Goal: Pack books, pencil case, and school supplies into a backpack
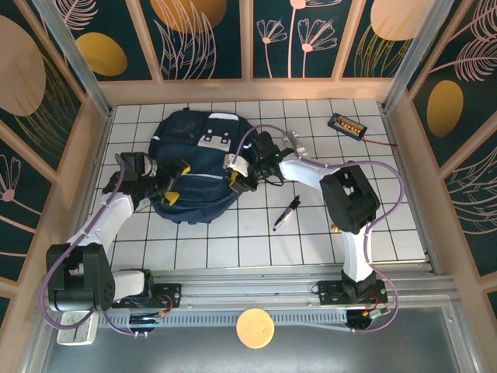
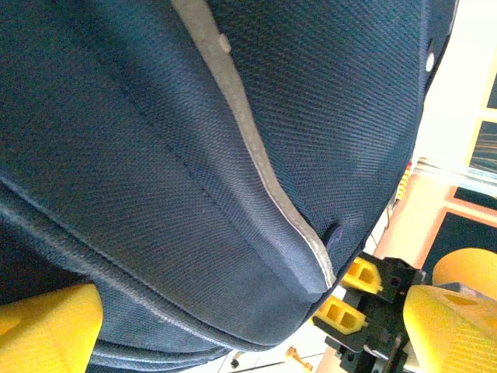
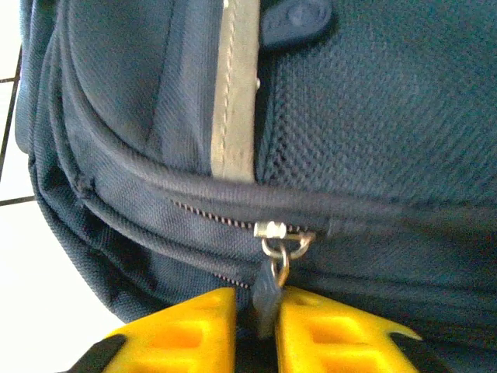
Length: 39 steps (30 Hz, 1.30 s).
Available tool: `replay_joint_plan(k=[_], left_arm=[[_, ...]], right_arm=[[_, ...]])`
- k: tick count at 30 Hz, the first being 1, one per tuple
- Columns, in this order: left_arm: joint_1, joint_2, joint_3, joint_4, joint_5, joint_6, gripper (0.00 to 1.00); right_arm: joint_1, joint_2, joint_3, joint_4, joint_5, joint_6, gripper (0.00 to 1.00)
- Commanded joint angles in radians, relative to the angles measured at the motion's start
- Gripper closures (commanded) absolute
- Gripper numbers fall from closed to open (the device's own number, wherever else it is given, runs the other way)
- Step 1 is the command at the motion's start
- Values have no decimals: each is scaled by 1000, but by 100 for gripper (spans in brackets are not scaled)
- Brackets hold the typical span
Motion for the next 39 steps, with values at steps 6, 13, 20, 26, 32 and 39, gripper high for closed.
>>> replay_joint_plan(k=[6, 13, 20, 26, 32, 39], left_arm=[[7, -4, 56, -55, -28, 63, 1], [7, -17, 31, -49, -23, 58, 1], [7, -20, 22, -46, -22, 56, 1], [7, -20, 23, -44, -19, 55, 1], [7, -20, 13, -37, -14, 53, 1], [6, -24, 5, -35, -12, 52, 1]], right_arm=[[-2, -75, -62, -11, -1, 70, 89], [-2, -78, -50, 49, -14, 114, 76], [7, -50, -21, 65, -20, 135, 71], [12, -43, -15, 84, -10, 156, 59], [21, -23, 2, 108, 13, 179, 56], [35, -8, 11, 124, 41, 197, 71]])
